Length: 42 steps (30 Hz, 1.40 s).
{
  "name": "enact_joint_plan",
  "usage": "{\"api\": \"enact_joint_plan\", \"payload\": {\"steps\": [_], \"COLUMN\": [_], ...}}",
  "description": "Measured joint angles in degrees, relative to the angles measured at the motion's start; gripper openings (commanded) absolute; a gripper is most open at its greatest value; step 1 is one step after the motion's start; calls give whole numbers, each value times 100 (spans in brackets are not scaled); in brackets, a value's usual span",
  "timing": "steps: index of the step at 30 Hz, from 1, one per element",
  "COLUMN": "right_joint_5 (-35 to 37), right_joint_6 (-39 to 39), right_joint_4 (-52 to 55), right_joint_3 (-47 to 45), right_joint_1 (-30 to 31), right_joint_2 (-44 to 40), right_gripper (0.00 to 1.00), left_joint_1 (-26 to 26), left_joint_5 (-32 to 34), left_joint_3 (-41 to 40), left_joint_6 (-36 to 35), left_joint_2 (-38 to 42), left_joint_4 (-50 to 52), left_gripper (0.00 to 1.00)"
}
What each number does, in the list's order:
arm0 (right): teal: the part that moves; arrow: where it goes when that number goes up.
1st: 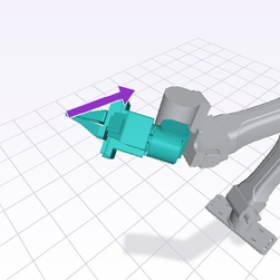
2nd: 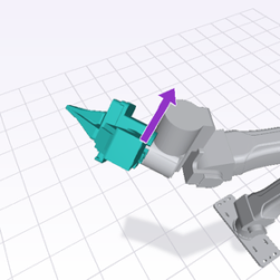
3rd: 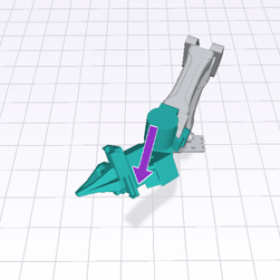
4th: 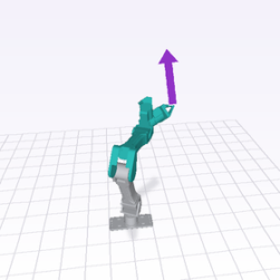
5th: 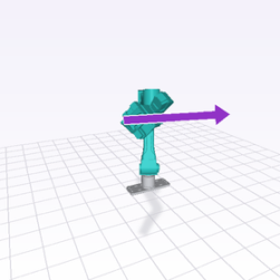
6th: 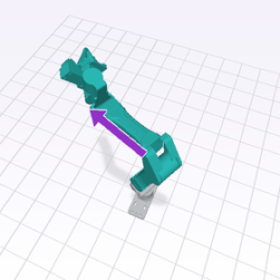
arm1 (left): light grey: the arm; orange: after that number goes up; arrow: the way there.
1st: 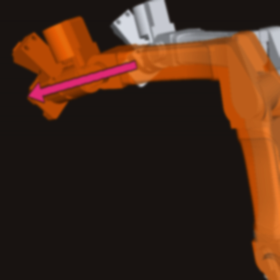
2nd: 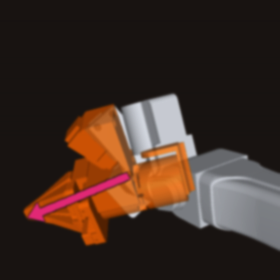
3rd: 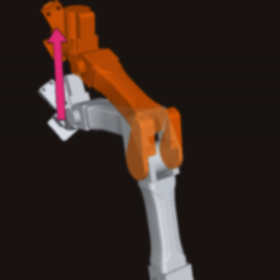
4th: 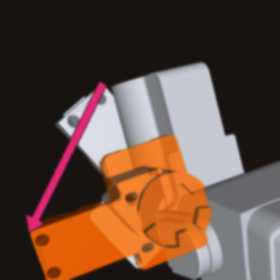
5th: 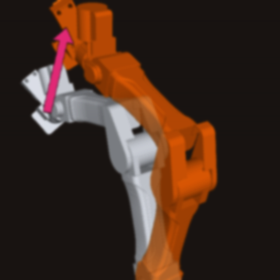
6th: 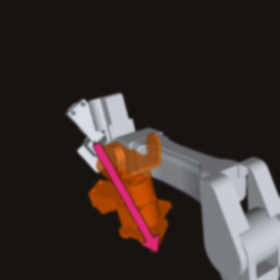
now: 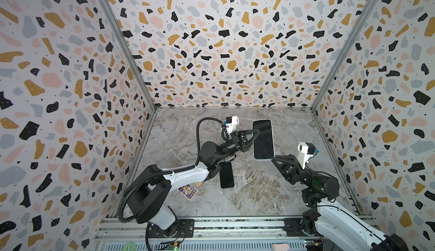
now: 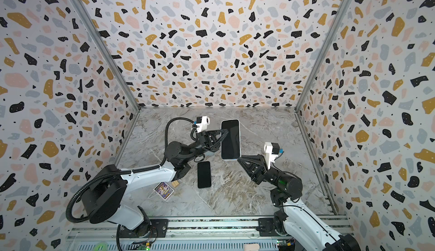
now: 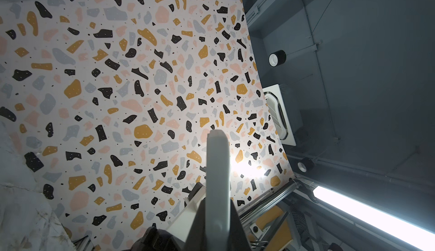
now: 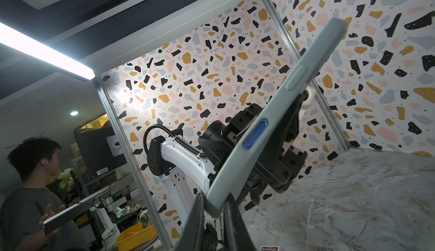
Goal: Take the phone out of the phone case
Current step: Remove the phone case from the phone.
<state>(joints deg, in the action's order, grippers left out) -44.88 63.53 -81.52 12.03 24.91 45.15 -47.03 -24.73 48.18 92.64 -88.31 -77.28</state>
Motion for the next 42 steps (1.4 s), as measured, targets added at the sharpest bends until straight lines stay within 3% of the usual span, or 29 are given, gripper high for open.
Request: {"api": "enact_joint_plan", "payload": {"steps": [9,15,20,25,29,42], "right_joint_5": [-162,-181,-79,212,306,476], "right_joint_6": [-153,-330,-431,-651,-664,-326], "right_joint_4": [-407,-273,286,1759,2428,2975], "right_joint_3": [0,4,15,153,164,-247], "right_joint_1": [50,57,63,96,98,98], "right_joint_2": [186,140,-160,-765,-896,-946], "right_gripper": [13,12,12,12,13,17], "left_joint_1": [-70,-157,-155,-164,-188,-149], "left_joint_5": [-76,-94,20,332,551,761], "left_joint_3": [229,437,496,820,850,118], "left_joint_6": [422,227,-697,-2041,-2544,-2382], "left_joint_2": [-55,-55,404,966,1110,874], "left_joint_4": [-79,188,1394,3200,3777,3145], "left_gripper": [0,0,0,0,0,0]}}
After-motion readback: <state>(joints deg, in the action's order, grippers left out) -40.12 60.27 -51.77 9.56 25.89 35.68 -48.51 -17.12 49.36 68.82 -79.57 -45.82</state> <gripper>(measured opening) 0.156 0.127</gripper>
